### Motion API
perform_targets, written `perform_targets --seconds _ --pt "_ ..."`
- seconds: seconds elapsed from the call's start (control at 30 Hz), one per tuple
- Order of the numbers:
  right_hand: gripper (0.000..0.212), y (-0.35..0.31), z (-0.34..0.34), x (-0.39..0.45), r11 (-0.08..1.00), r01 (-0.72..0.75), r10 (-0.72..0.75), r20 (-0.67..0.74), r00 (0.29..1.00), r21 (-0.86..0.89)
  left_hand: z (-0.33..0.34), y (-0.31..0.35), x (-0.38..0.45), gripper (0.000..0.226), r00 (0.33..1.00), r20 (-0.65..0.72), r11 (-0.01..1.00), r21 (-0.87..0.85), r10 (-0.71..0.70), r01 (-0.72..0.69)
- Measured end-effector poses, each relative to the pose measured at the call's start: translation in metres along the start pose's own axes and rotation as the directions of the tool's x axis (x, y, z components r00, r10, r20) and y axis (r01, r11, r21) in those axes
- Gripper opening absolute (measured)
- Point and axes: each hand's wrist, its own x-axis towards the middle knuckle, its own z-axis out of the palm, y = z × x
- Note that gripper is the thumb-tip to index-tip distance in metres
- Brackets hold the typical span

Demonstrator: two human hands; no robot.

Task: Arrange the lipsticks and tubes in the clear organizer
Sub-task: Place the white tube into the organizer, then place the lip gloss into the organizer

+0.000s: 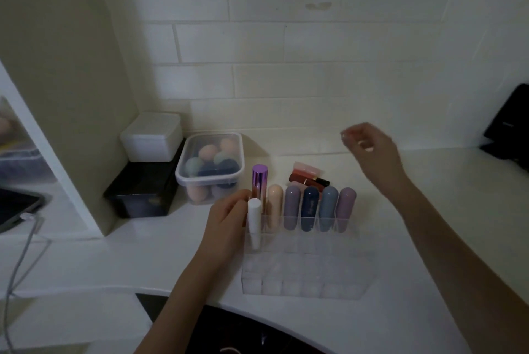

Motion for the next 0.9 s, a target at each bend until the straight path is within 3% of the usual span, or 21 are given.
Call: perform_targets --seconds 0.1,0.23,0.53,0.67,0.77,0.9 --pt "0.016 0.038 0.016 -0.008 0.994 -0.091 0.098 0.125 0.987 -0.058 0.002 0.0 -0.001 0.035 1.0 -0.008 1.0 0.005 0.008 -0.007" --pt "0.023 0.049 0.036 -0.011 0.991 -0.072 0.097 0.242 0.966 -0.111 0.005 0.002 -0.004 0.037 0.999 -0.03 0.999 -0.034 -0.018 0.017" --pt "0.021 0.059 0.05 -0.002 0.984 -0.175 0.172 0.326 0.929 -0.021 0.008 0.005 -0.005 0.036 0.996 -0.058 0.997 -0.032 -0.067 0.066" --pt "0.003 0.061 0.041 -0.002 0.978 -0.207 0.185 0.337 0.923 0.028 0.01 0.007 -0.006 0.036 0.996 -0.059 0.998 -0.036 -0.062 0.06" --pt "0.017 0.061 0.033 -0.004 0.976 -0.218 0.203 0.396 0.895 -0.006 0.01 0.007 -0.005 0.035 0.996 -0.076 0.999 -0.026 -0.045 0.043" --pt "0.012 0.062 0.032 -0.007 0.98 -0.171 0.198 0.443 0.874 -0.101 0.009 0.007 -0.006 0.037 0.996 -0.062 0.998 -0.03 -0.058 0.056"
